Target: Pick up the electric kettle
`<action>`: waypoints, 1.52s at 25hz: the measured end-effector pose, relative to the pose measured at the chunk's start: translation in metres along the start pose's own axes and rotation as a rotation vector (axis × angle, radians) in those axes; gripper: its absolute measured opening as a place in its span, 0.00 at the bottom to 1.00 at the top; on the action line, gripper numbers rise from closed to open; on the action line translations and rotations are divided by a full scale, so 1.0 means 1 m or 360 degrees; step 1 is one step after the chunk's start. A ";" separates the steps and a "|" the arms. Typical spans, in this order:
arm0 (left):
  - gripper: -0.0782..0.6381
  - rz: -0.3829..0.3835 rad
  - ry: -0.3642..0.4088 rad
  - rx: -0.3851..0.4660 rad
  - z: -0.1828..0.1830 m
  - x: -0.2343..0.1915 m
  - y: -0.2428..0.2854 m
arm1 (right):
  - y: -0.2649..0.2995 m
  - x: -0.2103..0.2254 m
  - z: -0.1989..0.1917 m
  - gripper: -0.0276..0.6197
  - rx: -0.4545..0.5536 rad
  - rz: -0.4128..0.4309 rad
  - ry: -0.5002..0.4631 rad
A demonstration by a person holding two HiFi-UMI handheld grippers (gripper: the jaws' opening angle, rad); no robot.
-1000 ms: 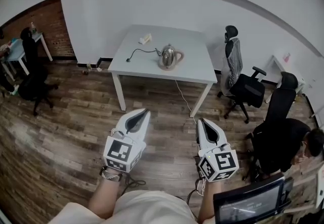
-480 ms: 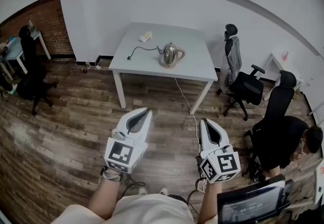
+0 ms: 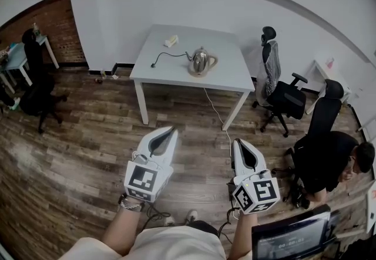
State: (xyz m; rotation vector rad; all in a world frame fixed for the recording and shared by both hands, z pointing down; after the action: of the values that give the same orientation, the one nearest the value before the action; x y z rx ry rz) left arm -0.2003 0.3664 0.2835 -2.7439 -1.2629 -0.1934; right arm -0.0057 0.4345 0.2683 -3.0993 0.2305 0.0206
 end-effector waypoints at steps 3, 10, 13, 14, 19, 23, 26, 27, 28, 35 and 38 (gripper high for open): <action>0.12 0.0005 -0.0031 -0.0004 -0.004 -0.004 -0.004 | 0.002 -0.005 0.001 0.05 0.0005 -0.0003 0.0016; 0.12 -0.0024 -0.0037 -0.0016 -0.006 0.000 0.001 | 0.004 -0.006 -0.004 0.05 -0.0036 0.0014 0.0018; 0.12 -0.0016 -0.0048 -0.0023 -0.011 -0.002 0.004 | 0.007 -0.005 -0.009 0.05 -0.0050 0.0019 0.0030; 0.12 -0.0012 -0.0051 -0.0029 -0.012 -0.004 0.006 | 0.010 -0.005 -0.010 0.05 -0.0053 0.0024 0.0035; 0.12 -0.0012 -0.0033 -0.0060 -0.020 -0.007 0.016 | 0.020 0.003 -0.013 0.05 -0.0049 0.0026 0.0060; 0.12 0.0010 -0.0012 -0.0062 -0.019 -0.013 0.029 | 0.032 0.014 -0.013 0.05 -0.0041 0.0026 0.0057; 0.12 0.0017 -0.0008 -0.0054 -0.019 -0.014 0.037 | 0.039 0.021 -0.017 0.05 -0.0045 0.0030 0.0058; 0.12 0.0018 -0.0003 -0.0049 -0.019 -0.015 0.040 | 0.041 0.023 -0.017 0.05 -0.0044 0.0033 0.0062; 0.12 0.0021 0.0000 -0.0042 -0.018 -0.016 0.043 | 0.044 0.025 -0.016 0.05 -0.0039 0.0038 0.0071; 0.12 0.0028 0.0023 -0.0010 -0.013 -0.022 0.074 | 0.068 0.046 -0.007 0.05 -0.0001 0.0039 0.0025; 0.12 0.0032 0.0032 -0.0007 -0.013 -0.027 0.088 | 0.080 0.054 -0.005 0.05 0.0014 0.0075 0.0056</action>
State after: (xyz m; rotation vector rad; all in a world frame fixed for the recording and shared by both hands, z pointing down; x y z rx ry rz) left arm -0.1518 0.2878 0.2870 -2.7501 -1.2310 -0.2212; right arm 0.0357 0.3478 0.2698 -3.0873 0.3034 -0.0338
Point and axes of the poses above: the fingertips, and each gripper's own axes: y forward along the fingers, x to its right, z out of its top, the point moved 4 cm from there along -y, backward along the fingers, and after that the axes turned 4 degrees about -z, right-handed, at the moved point
